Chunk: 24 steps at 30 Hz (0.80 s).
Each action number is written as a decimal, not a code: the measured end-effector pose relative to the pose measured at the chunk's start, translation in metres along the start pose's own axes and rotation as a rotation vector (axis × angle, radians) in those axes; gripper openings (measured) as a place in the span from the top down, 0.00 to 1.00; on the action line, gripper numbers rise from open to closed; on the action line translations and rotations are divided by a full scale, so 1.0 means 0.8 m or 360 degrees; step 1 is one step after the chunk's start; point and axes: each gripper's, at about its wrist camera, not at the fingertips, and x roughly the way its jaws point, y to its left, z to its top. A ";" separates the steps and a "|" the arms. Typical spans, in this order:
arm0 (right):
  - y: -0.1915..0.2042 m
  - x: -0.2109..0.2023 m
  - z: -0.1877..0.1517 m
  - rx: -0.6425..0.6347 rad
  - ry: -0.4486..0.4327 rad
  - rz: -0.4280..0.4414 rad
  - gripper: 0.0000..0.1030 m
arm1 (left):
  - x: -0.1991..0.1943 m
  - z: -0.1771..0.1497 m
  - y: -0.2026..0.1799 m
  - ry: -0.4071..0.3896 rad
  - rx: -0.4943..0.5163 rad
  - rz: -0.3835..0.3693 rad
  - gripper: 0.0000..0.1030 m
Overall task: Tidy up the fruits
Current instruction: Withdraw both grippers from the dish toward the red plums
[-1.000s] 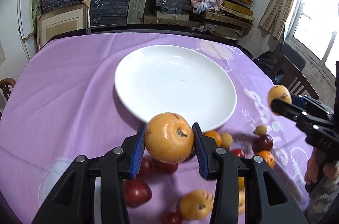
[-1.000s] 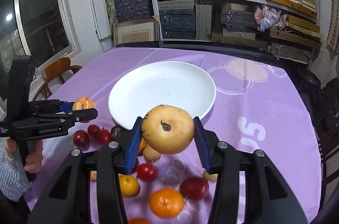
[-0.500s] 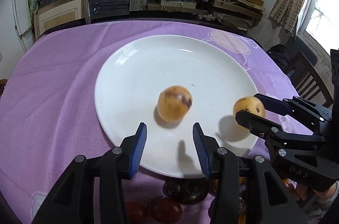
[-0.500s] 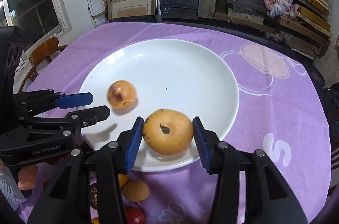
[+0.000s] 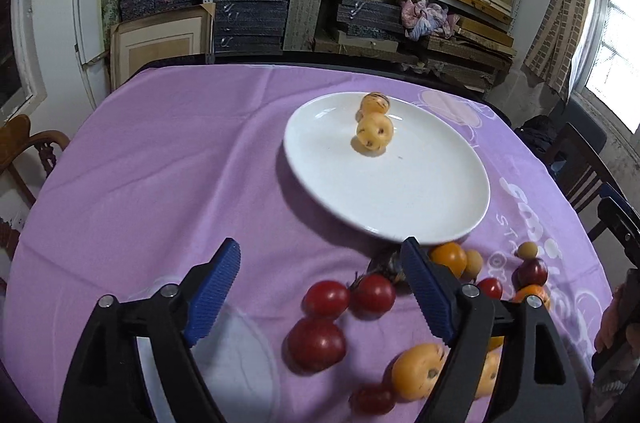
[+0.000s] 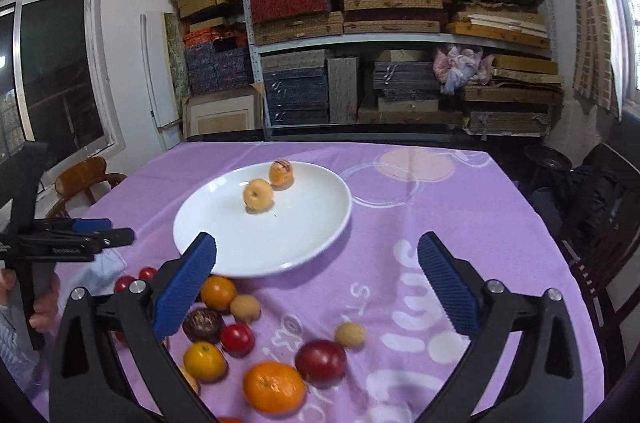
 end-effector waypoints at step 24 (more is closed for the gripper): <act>-0.091 0.002 -0.073 0.0474 0.0162 -0.0078 0.04 | 0.041 -0.072 0.005 0.0143 0.0018 0.0019 0.15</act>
